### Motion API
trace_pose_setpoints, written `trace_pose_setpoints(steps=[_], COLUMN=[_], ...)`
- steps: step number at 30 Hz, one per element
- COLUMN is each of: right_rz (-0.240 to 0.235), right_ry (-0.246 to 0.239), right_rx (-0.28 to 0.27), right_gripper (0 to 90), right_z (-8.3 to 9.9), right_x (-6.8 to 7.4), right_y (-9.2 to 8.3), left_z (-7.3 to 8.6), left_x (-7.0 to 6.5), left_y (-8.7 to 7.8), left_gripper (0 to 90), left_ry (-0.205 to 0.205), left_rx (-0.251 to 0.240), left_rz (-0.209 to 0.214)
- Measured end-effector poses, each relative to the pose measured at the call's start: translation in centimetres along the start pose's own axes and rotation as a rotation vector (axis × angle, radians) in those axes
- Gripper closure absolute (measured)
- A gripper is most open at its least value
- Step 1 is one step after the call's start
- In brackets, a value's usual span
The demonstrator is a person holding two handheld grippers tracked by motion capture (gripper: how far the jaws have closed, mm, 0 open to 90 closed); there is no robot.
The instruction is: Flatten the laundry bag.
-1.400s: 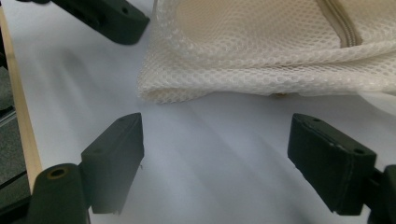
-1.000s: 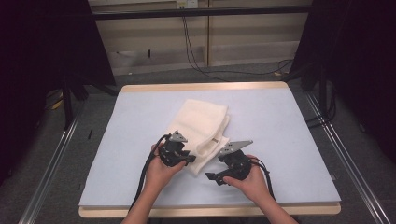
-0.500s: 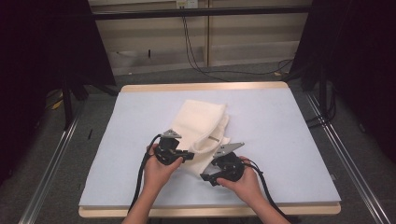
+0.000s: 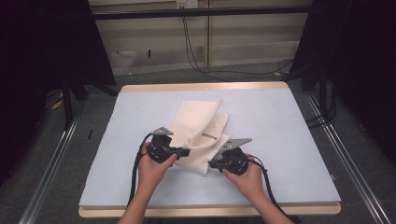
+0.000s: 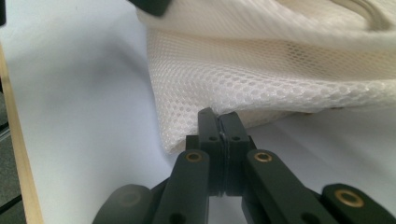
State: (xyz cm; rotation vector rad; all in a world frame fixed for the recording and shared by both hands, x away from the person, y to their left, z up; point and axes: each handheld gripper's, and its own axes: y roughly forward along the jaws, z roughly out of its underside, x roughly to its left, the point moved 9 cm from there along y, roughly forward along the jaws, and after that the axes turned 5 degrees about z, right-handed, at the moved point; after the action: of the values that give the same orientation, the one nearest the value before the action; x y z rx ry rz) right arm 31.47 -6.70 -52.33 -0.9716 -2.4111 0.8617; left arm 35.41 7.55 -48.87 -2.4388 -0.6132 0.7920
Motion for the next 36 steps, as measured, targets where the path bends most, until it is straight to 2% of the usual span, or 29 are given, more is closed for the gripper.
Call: trace_pose_setpoints(steps=[3,7,10,11,13,19,21,23,28,36], right_rz=[0.003,0.037,0.046,0.057,0.06,0.093,0.106,0.11,0.12,0.157], right_ry=[-0.006,-0.003,0.007,0.004,0.004,0.031,0.035,0.039,0.06,0.08], right_rx=[-0.001,0.0,-0.002,-0.006,-0.004,-0.013,-0.008,-0.005,-0.008,-0.01], right_gripper=[89.7,89.9,90.0,90.0,90.0,90.0,90.0,90.0,90.0,90.0], right_z=[0.1,0.4,0.4,0.5,0.6,1.3,1.5,1.8,2.2,2.7], right_x=[-0.4,-1.8,-2.3,-2.9,-3.2,-5.3,-5.8,-6.2,-7.0,-8.8], right_y=[-0.4,-1.2,-1.6,-1.9,-2.1,-3.4,-3.7,-4.0,-4.5,-5.5], left_z=[-0.1,-0.4,-0.8,-0.9,-1.0,-1.1,-1.0,-0.5,0.6,1.4], left_x=[0.7,1.4,1.9,2.0,2.4,3.8,4.0,4.9,6.1,6.7], left_y=[-1.0,-2.3,-3.1,-3.2,-3.7,-5.4,-5.6,-6.1,-6.3,-6.5], left_gripper=[84.3,84.4,84.4,84.4,84.4,84.5,84.4,84.4,84.2,83.8], left_ry=[-0.047,-0.069,-0.082,-0.09,-0.103,-0.135,-0.14,-0.157,-0.19,-0.214], left_rx=[-0.032,-0.077,-0.105,-0.113,-0.123,-0.171,-0.174,-0.18,-0.174,-0.186], left_rz=[-0.008,-0.009,-0.017,-0.024,-0.034,-0.087,-0.089,-0.118,-0.152,-0.15])
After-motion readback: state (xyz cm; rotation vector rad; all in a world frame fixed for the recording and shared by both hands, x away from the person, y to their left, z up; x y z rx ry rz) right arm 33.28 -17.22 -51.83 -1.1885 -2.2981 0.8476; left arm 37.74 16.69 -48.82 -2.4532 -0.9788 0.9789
